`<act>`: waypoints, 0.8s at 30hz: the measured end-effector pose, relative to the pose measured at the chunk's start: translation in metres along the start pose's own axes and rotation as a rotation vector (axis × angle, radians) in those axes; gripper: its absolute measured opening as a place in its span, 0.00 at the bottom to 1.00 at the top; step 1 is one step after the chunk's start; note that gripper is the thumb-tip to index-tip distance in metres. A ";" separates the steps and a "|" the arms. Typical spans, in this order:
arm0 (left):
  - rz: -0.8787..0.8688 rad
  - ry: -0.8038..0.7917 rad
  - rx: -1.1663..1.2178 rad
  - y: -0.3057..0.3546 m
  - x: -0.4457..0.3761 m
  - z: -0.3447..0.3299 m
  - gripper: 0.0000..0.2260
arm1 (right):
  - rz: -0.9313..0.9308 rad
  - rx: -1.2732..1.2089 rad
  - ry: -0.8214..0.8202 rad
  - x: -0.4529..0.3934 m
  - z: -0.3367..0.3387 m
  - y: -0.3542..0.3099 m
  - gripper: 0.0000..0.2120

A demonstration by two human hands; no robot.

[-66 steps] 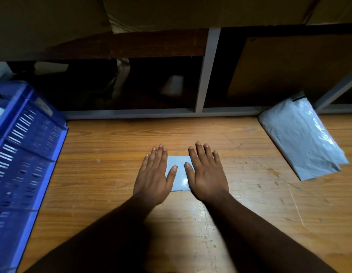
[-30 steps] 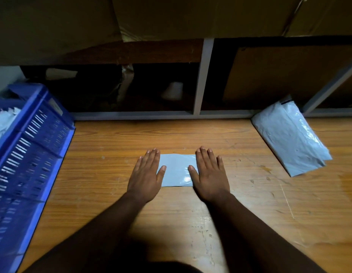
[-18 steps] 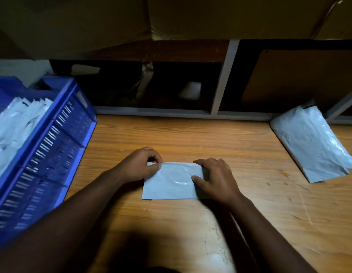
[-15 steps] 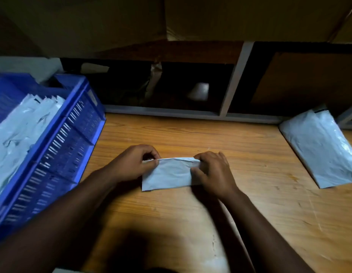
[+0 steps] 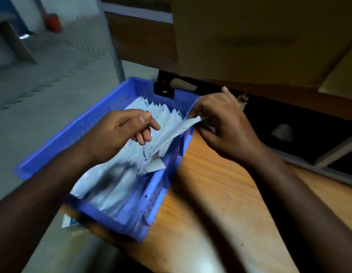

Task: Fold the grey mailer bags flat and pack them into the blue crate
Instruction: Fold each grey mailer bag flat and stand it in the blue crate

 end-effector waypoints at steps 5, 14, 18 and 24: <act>0.138 -0.013 -0.192 -0.074 0.007 0.047 0.26 | 0.059 -0.089 -0.382 -0.056 -0.073 -0.029 0.09; 0.097 -0.168 -0.555 -0.130 0.001 0.063 0.17 | -0.053 -0.086 -0.629 -0.066 -0.125 -0.044 0.12; 0.427 -0.502 -0.269 -0.114 0.018 0.045 0.22 | -0.107 -0.029 -0.755 -0.052 -0.153 -0.053 0.12; 0.287 -0.439 -0.845 -0.136 0.033 0.014 0.17 | -0.141 0.154 -0.712 -0.028 -0.184 -0.057 0.21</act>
Point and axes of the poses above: each hand's wrist, its own x-axis away from the middle knuckle, its own z-axis out of the back of the hand, y = z × x, the point moved 5 cm from there along -x, towards the middle knuckle, and after that the axes turned 6 degrees about z, right-handed, at the moved point
